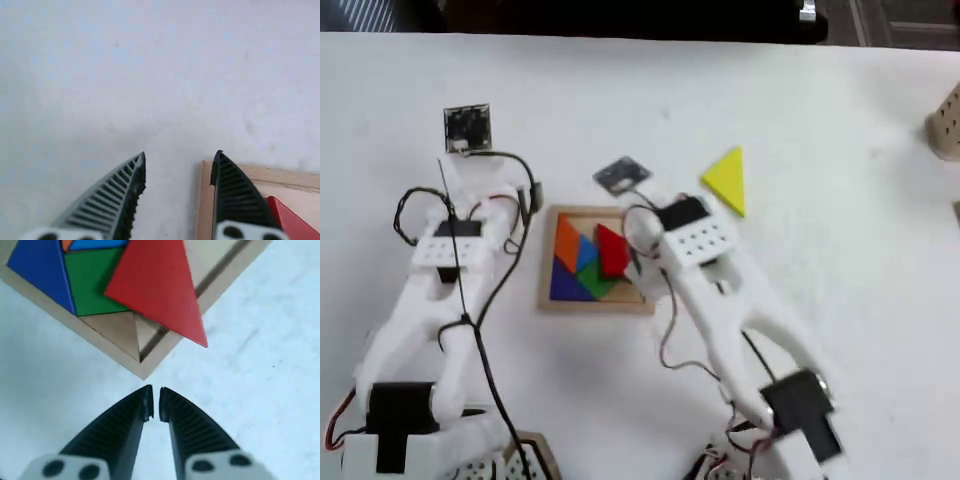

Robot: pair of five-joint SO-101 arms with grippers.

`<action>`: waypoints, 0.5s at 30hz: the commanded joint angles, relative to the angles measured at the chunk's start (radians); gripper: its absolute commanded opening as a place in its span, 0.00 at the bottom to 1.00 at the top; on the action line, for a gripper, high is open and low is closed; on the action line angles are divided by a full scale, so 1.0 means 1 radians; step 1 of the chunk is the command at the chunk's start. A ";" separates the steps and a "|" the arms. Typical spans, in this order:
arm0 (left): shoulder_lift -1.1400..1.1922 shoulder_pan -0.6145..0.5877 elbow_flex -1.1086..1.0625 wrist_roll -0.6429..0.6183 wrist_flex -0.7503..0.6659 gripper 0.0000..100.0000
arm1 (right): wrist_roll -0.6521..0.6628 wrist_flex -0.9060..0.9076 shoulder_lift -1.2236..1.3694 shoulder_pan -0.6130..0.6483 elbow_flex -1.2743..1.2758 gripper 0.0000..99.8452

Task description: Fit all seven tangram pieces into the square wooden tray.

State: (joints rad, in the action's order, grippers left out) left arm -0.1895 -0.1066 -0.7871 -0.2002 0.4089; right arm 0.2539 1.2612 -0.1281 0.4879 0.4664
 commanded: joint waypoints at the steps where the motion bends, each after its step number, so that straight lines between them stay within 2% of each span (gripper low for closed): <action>1: -0.015 0.019 0.046 -0.006 -0.018 0.18 | -0.083 -0.067 -0.142 -0.096 0.092 0.02; 5: -0.016 0.074 0.032 -0.003 0.000 0.01 | -0.100 -0.108 -0.239 -0.282 0.195 0.02; 7: -0.016 0.108 0.029 -0.003 0.009 0.05 | -0.097 -0.139 -0.259 -0.377 0.249 0.02; 11: -0.018 0.166 0.037 -0.003 0.055 0.02 | 0.009 -0.174 -0.262 -0.521 0.328 0.02; 15: -0.099 0.263 0.026 -0.003 0.141 0.02 | 0.054 -0.213 -0.265 -0.633 0.381 0.02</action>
State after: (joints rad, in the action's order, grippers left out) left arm -0.1910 0.0560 -0.7871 -0.2002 0.4733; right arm 0.2708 1.0771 -0.3506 -0.0752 0.8362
